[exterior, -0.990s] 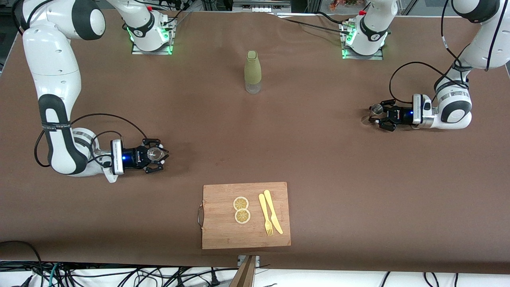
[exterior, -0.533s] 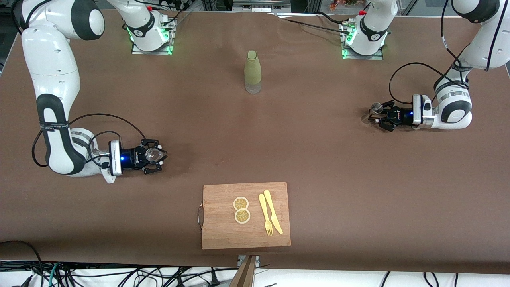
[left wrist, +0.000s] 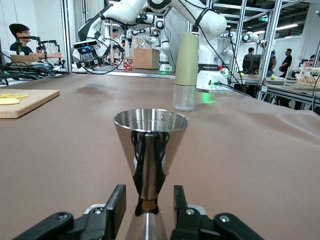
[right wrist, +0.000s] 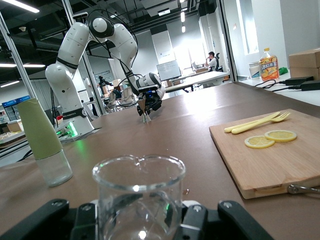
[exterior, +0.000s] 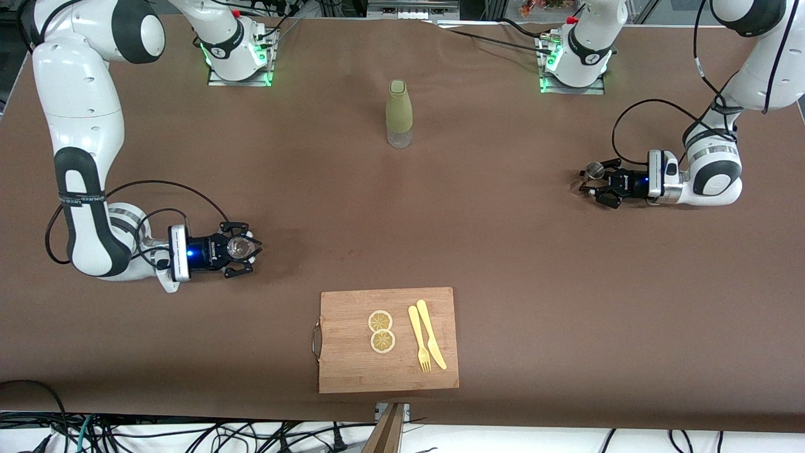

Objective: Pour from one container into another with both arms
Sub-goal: 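Lift the beaker with the right gripper while the left gripper lifts the jigger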

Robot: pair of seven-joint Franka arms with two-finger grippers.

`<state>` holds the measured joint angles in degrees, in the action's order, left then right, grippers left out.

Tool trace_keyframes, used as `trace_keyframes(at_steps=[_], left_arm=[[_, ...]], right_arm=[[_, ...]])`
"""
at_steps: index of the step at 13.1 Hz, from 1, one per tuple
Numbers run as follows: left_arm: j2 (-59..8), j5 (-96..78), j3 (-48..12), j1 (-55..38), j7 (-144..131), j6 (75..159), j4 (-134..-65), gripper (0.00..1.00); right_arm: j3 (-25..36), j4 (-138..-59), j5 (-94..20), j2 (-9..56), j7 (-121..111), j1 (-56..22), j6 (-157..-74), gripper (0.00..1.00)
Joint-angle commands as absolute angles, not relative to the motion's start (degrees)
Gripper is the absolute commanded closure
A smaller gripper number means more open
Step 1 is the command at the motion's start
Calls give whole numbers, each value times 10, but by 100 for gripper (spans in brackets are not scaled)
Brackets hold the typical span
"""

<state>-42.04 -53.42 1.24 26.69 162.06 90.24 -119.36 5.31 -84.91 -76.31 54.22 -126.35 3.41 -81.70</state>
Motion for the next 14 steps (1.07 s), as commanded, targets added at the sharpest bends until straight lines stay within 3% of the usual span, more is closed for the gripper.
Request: trace_keyframes(at_steps=[1,6,7,8,10,14], left_arm=[[-427,-553,24,261,1803,904,-1206,57],[-425,-550,24,263,1806,898,-1206,72],[-425,-550,24,263,1811,898,-1204,84],[-425,-554,24,264,1811,898,-1205,85],[-425,-555,24,265,1812,896,-1204,100],[-419,-557,24,270,1814,894,-1203,100]], right_arm=[[54,-830,-773,533,-1238,36,-811,85],[54,-828,-773,533,-1228,38,-808,85],[54,-828,-773,527,-1219,38,-808,85],[54,-828,-769,520,-1200,38,-808,85],[54,-828,-770,514,-1189,38,-808,85],[54,-828,-772,512,-1183,38,-806,85]])
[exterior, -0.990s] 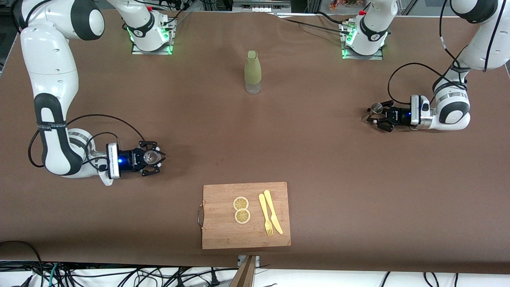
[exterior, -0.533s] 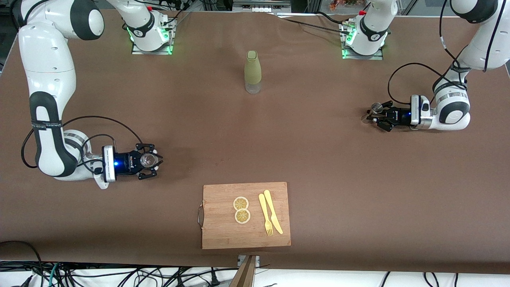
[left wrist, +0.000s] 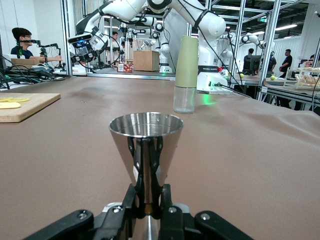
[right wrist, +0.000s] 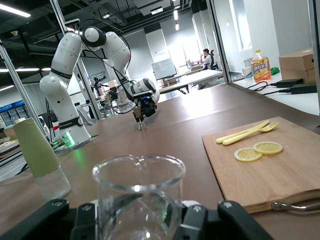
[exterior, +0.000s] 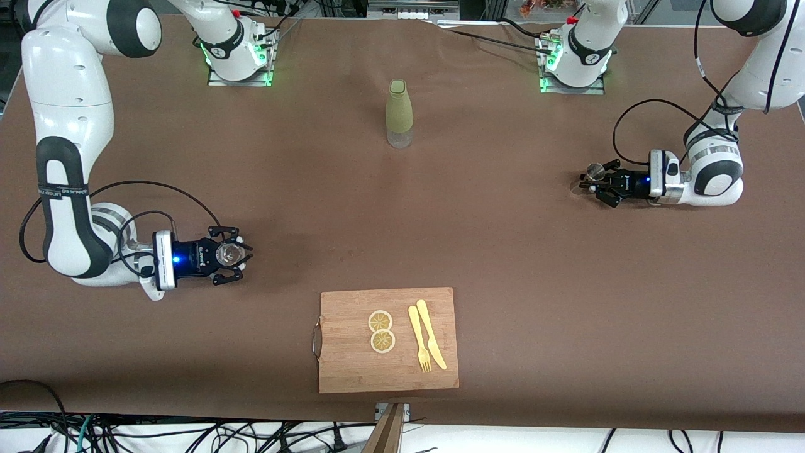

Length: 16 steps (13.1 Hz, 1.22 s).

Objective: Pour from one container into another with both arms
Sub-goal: 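Lift the beaker with the right gripper while the left gripper lifts the jigger, then carry the beaker above the jigger while the left gripper raises the jigger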

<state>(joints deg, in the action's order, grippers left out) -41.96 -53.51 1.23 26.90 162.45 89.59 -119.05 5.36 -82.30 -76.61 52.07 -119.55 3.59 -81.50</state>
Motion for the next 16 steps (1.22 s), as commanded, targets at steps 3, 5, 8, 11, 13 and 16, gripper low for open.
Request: trace_keyframes(at_steps=[3,5,8,11,13,16], left_arm=[[-402,-579,22,267,1799,878,-1200,100],[-384,-591,18,264,1762,879,-1196,100],[-363,-634,-31,255,1691,903,-1196,100],[-356,-695,-90,237,1610,971,-1188,100],[-355,-724,-131,220,1531,1018,-1176,100],[-356,-810,-184,190,1445,1100,-1172,100]], right_arm=[[53,-828,-773,511,-1179,38,-806,85],[53,-828,-773,497,-1166,38,-807,85],[53,-831,-768,466,-1163,32,-829,85],[48,-834,-773,447,-1163,13,-869,87],[47,-837,-781,432,-1161,-11,-909,88],[47,-837,-807,425,-1161,-62,-980,88]])
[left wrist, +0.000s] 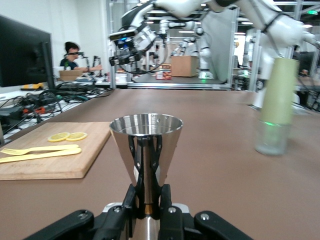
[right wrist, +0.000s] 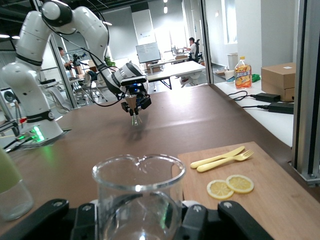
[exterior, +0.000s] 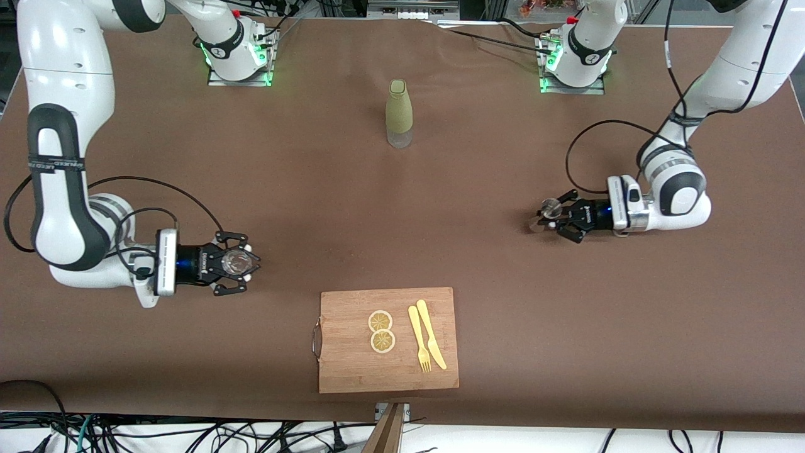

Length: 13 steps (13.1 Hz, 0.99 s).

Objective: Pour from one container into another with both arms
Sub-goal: 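Carry the beaker above the jigger while the left gripper raises the jigger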

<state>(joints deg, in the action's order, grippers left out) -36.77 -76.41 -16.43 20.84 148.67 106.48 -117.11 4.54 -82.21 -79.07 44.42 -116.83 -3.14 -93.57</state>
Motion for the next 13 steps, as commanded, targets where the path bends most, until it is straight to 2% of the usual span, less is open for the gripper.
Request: trace_keyframes(at_steps=[1,5,11,13], left_arm=[[-356,-843,-194,175,1429,1122,-1172,100],[-357,-977,-265,121,1420,1254,-1154,100],[-377,-1159,-267,3,1433,1407,-1093,100],[-382,-1200,-267,-21,1443,1419,-1085,100]], right_arm=[[47,-837,-821,420,-1161,-85,-1010,88],[46,-842,-866,417,-1160,-156,-1089,88],[44,-841,-889,406,-1151,-228,-1172,88],[45,-839,-883,403,-1137,-249,-1189,88]])
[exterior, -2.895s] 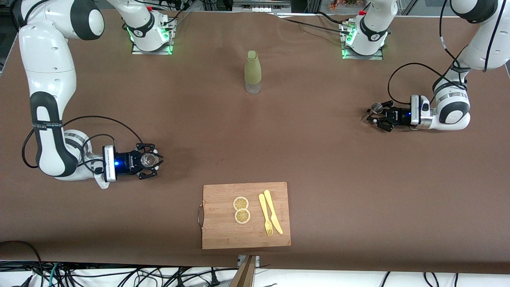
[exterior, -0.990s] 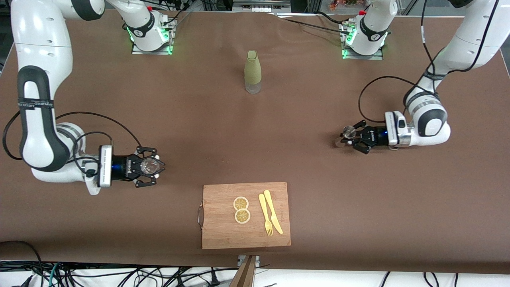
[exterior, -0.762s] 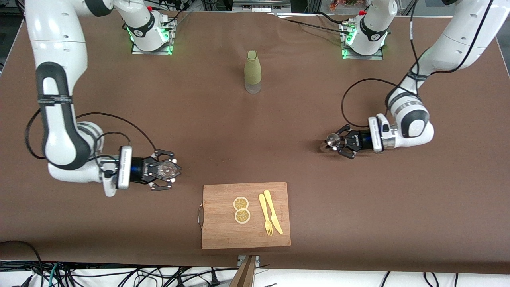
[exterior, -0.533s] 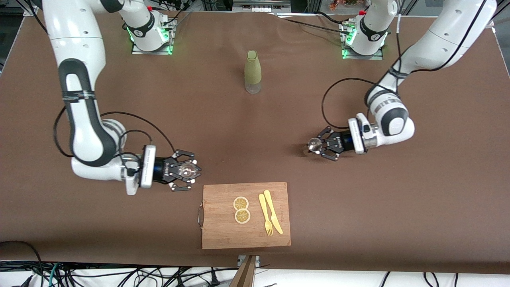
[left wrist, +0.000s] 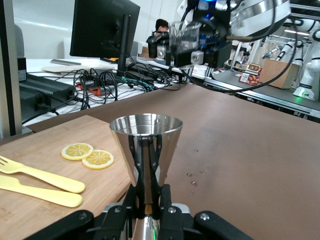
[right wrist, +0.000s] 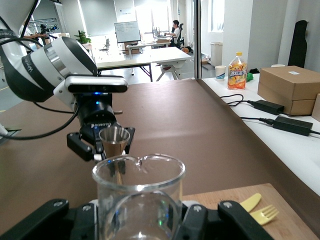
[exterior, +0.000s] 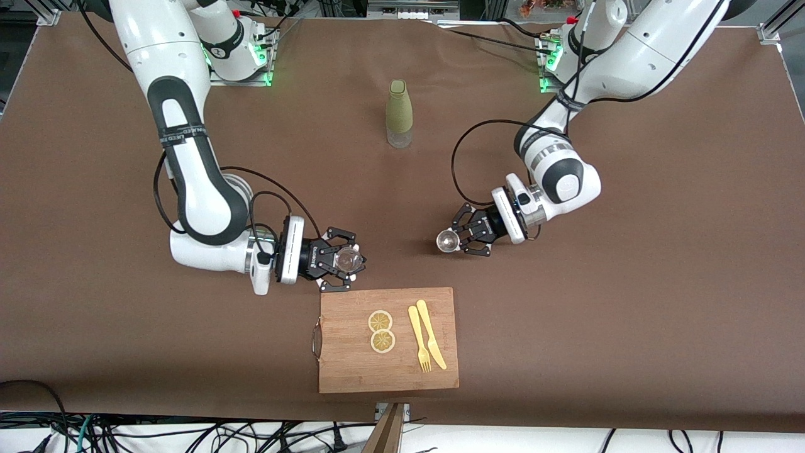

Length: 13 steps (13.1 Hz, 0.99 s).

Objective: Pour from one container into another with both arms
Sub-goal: 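Carry the beaker above the jigger while the left gripper raises the jigger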

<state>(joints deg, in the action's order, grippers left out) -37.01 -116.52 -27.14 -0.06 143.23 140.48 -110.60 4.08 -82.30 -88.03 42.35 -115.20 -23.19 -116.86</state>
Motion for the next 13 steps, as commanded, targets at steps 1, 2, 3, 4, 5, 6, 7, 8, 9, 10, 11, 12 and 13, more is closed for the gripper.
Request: trace_keyframes(at_steps=[1,2,3,4,5,6,7,8,9,10,11,12,13], left_arm=[[-387,-1214,-267,-32,1447,1426,-1073,100],[-391,-1221,-267,-39,1448,1434,-1066,100],[-394,-1225,-266,-47,1456,1442,-1063,100],[-395,-1230,-266,-54,1479,1453,-1060,100],[-395,-1250,-266,-54,1514,1462,-1060,100],[-395,-1279,-266,-54,1544,1467,-1060,100],[-397,-1294,-266,-57,1567,1472,-1060,100],[-397,-1298,-266,-58,1582,1480,-1060,100],[-396,-1302,-266,-59,1593,1488,-1060,100],[-394,-1319,-266,-67,1612,1497,-1060,100],[-390,-1357,-266,-72,1641,1512,-1062,100],[-389,-1402,-266,-83,1672,1518,-1061,100],[-394,-1444,-266,-95,1694,1519,-1061,100]], right_arm=[[45,-838,-881,402,-1132,-260,-1195,88],[47,-837,-879,401,-1130,-272,-1204,88],[47,-837,-873,401,-1130,-282,-1218,88],[47,-837,-862,400,-1130,-292,-1234,88],[47,-836,-859,399,-1129,-297,-1245,88],[49,-836,-856,398,-1129,-302,-1251,88],[49,-836,-844,398,-1128,-307,-1259,88],[49,-836,-825,395,-1126,-309,-1271,88],[49,-836,-805,391,-1111,-317,-1284,88],[49,-836,-785,388,-1097,-321,-1295,88],[48,-836,-769,386,-1080,-329,-1303,88],[49,-836,-758,386,-1071,-334,-1315,88],[49,-836,-754,386,-1065,-343,-1326,88]])
